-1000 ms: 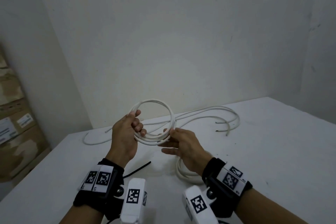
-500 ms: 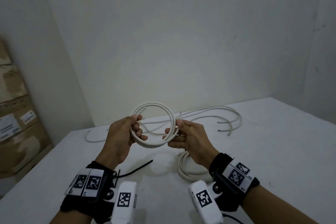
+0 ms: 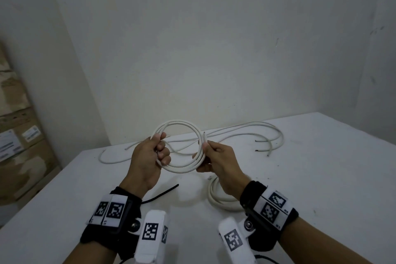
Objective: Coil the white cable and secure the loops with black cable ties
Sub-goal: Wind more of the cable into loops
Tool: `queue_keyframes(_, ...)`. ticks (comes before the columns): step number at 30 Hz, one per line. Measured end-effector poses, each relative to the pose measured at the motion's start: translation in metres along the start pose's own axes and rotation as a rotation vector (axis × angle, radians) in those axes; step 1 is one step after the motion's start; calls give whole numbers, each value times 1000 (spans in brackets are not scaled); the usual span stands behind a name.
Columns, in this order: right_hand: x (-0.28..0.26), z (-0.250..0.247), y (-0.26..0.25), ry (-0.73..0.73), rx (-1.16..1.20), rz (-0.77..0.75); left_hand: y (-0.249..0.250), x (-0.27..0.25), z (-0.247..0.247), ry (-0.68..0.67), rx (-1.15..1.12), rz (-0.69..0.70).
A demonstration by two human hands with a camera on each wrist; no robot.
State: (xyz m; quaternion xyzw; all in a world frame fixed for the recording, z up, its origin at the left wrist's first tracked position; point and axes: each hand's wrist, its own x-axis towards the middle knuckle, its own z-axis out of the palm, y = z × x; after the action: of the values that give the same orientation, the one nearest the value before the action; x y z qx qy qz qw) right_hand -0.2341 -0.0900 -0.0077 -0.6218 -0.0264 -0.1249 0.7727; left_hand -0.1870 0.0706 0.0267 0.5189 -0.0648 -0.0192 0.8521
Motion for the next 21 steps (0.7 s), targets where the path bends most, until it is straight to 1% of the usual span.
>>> queue_keyframes(3,-2,5,2,-11,138,84,-4,-1,3,44,-17,23)
queue_keyframes(7,-2,6,-1,-30,322,187,-6,-2,3,87,73,34)
queue_keyframes(10,-2,10,-6,-48,559,309,-9,-4,5,82,104,32)
queue_keyframes(12,0,13,-7,-39,699,347,-11,-5,6,64,114,11)
queue_keyframes(14,5,14,-6,-8,715,341,-12,-6,6,46,116,-15)
queue_keyframes(17,9,10,-3,9,645,302,-14,-9,3,21,182,-34)
queue_keyframes(21,15,0,-6,-29,506,306,-15,-9,-3,13,324,-48)
